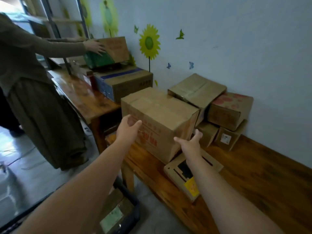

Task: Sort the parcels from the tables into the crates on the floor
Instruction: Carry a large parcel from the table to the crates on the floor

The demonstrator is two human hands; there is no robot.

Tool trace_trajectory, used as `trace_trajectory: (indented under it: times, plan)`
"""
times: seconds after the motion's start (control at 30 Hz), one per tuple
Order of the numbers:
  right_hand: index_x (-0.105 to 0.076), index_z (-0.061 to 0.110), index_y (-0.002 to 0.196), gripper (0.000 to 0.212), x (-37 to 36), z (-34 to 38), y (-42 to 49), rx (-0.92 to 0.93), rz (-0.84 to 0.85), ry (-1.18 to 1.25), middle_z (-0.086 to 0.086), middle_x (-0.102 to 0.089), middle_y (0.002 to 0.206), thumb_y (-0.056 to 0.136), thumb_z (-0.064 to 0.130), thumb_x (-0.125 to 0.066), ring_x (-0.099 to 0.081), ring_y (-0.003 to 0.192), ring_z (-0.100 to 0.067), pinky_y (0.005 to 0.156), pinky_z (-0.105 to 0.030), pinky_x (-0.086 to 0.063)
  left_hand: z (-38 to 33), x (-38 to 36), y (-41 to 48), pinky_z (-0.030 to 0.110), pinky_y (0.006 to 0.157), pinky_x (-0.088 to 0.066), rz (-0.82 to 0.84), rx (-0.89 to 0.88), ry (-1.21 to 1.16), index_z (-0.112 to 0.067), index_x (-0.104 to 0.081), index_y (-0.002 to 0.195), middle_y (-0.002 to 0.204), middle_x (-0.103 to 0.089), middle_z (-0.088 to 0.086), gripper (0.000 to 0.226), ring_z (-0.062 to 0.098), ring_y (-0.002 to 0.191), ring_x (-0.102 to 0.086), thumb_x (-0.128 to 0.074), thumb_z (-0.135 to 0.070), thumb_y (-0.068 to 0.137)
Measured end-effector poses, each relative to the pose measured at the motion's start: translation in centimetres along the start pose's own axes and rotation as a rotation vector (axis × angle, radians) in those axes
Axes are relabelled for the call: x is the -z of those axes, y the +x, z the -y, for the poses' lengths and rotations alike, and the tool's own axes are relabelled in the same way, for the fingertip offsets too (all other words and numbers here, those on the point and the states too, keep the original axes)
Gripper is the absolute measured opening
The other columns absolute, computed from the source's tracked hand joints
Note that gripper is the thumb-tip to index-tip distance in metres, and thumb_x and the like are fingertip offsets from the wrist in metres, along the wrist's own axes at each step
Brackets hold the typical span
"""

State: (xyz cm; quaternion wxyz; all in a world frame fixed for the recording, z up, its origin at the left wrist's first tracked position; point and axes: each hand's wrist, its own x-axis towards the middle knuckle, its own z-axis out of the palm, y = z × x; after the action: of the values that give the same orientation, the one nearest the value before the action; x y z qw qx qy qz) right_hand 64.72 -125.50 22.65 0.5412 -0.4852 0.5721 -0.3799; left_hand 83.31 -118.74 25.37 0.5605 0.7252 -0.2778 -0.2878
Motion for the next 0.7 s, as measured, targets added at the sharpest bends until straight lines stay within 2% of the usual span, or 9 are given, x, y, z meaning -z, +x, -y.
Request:
trace_trajectory:
  times: [0.1, 0.2, 0.3, 0.43, 0.6, 0.7]
  plan:
    - [0.001, 0.032, 0.152, 0.111, -1.5, -1.7, 2.2, 0.043, -0.052, -0.019, -0.002, -0.007, 0.160, 0.077, 0.014, -0.079, -0.013, 0.146, -0.028, 0.115, -0.051, -0.024, 1.3, 1.1, 5.4, 0.029, 0.082, -0.047, 0.046, 0.010, 0.027, -0.023, -0.028, 0.147, 0.134, -0.051, -0.001, 0.062, 0.022, 0.119, -0.053, -0.058, -0.031, 0.093]
    - [0.001, 0.035, 0.151, 0.115, -3.3, -3.2, 3.4, 0.011, -0.079, -0.015, 0.000, -0.005, 0.160, 0.074, 0.015, -0.081, -0.011, 0.146, -0.027, 0.115, -0.053, -0.022, 2.2, 2.3, 11.2, 0.044, 0.101, -0.044, 0.121, 0.049, 0.062, -0.024, -0.024, 0.148, 0.142, -0.046, 0.004, 0.070, 0.028, 0.126, -0.048, -0.062, -0.035, 0.090]
    - [-0.003, 0.034, 0.152, 0.115, -5.1, -4.0, 4.0, -0.040, -0.140, -0.024, -0.002, -0.008, 0.160, 0.070, 0.017, -0.083, -0.014, 0.146, -0.026, 0.115, -0.054, -0.023, 2.2, 2.6, 16.5, 0.053, 0.106, -0.038, 0.188, 0.054, 0.049, -0.028, -0.018, 0.148, 0.148, -0.036, 0.005, 0.080, 0.033, 0.133, -0.039, -0.067, -0.033, 0.086]
    - [-0.010, 0.031, 0.152, 0.106, -6.5, -4.9, 4.7, -0.107, -0.200, -0.053, -0.002, -0.020, 0.158, 0.074, 0.020, -0.081, -0.025, 0.142, -0.028, 0.113, -0.052, -0.029, 2.2, 2.5, 21.0, 0.049, 0.110, -0.029, 0.278, 0.077, 0.030, -0.024, -0.011, 0.151, 0.154, -0.024, 0.006, 0.094, 0.032, 0.139, -0.028, -0.073, -0.029, 0.081]
    - [-0.018, 0.037, 0.149, 0.104, -8.6, -6.1, 4.6, -0.130, -0.229, 0.023, -0.002, -0.039, 0.147, 0.070, 0.019, -0.083, -0.040, 0.134, -0.029, 0.106, -0.056, -0.037, 4.0, 3.3, 23.2, 0.050, 0.108, -0.032, 0.429, 0.130, 0.026, -0.024, -0.014, 0.151, 0.153, -0.028, 0.005, 0.095, 0.031, 0.138, -0.031, -0.074, -0.034, 0.078]
    - [-0.023, 0.031, 0.148, 0.099, -9.4, -6.0, 4.7, -0.109, -0.266, 0.087, -0.001, -0.046, 0.141, 0.071, 0.009, -0.081, -0.043, 0.130, -0.027, 0.106, -0.054, -0.038, 4.8, 3.8, 24.2, 0.047, 0.108, -0.035, 0.500, 0.143, -0.020, -0.024, -0.017, 0.150, 0.151, -0.032, 0.004, 0.091, 0.029, 0.136, -0.034, -0.074, -0.029, 0.079]
